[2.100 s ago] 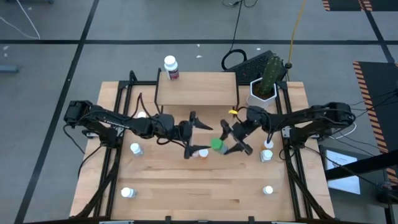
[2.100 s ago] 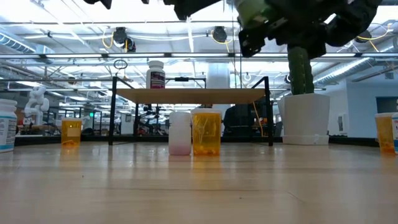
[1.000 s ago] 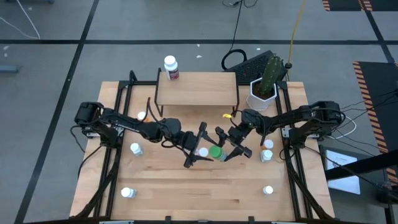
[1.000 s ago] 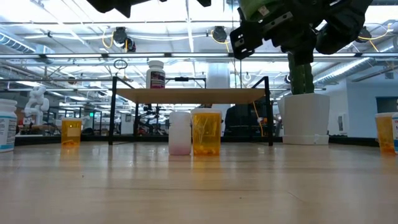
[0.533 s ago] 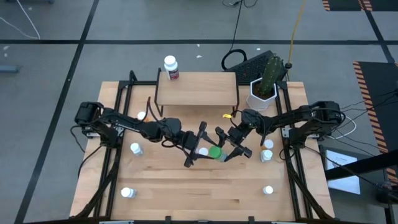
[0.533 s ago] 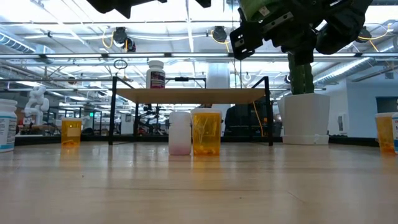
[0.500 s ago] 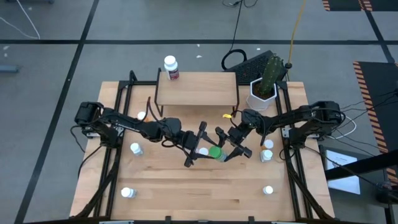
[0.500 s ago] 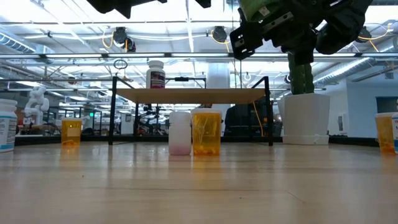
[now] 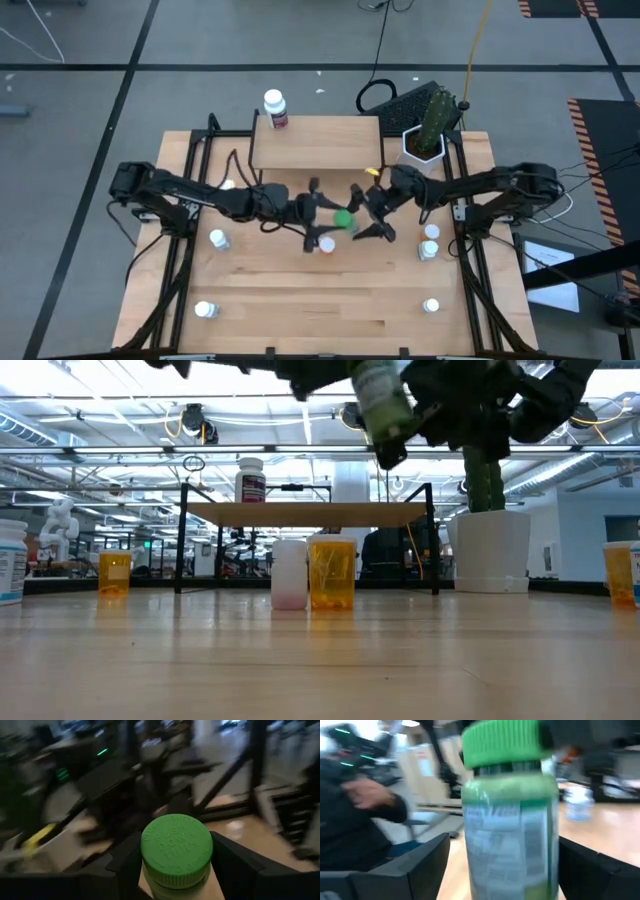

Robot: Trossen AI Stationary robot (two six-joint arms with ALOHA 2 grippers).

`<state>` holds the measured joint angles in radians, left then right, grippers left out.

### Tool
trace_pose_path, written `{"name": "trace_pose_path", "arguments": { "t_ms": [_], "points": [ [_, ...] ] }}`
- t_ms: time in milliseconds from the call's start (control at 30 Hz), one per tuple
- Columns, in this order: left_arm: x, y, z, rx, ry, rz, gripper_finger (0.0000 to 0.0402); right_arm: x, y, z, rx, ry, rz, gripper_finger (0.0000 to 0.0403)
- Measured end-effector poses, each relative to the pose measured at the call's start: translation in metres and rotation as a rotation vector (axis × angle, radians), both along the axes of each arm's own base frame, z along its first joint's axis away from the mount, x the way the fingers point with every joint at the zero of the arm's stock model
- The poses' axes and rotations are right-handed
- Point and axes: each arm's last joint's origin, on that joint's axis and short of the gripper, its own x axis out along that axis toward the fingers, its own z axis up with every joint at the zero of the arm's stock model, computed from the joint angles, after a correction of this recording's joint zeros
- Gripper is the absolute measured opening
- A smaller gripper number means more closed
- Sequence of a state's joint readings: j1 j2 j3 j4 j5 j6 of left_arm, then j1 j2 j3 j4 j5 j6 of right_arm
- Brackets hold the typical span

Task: Pick and place medicine bottles onto shelf by color
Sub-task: Put the green pill bottle on the shelf

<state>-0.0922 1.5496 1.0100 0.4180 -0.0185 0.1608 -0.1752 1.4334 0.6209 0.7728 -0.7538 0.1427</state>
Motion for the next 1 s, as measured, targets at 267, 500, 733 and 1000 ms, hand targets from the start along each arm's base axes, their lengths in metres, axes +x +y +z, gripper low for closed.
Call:
{"name": "trace_pose_path", "arguments": {
  "t_ms": [267,500,733,1000],
  "points": [
    [-0.044,0.022,0.037,0.071,0.075,0.329,0.021,-0.028,-0.008,-0.005,-0.129,0.056,-0.392,0.0324],
    [-0.083,0.074,0.05,0.087,0.197,0.577,0.0208,-0.041,-0.008,-0.002,-0.141,0.023,-0.467,0.0324],
    [-0.107,0.141,0.042,0.033,0.3,0.776,0.0208,-0.041,-0.008,-0.001,-0.129,0.019,-0.469,0.0324],
    [-0.121,0.184,0.032,-0.071,0.327,0.804,0.021,-0.041,-0.008,-0.003,-0.125,0.048,-0.482,0.0325]
  ]
}}
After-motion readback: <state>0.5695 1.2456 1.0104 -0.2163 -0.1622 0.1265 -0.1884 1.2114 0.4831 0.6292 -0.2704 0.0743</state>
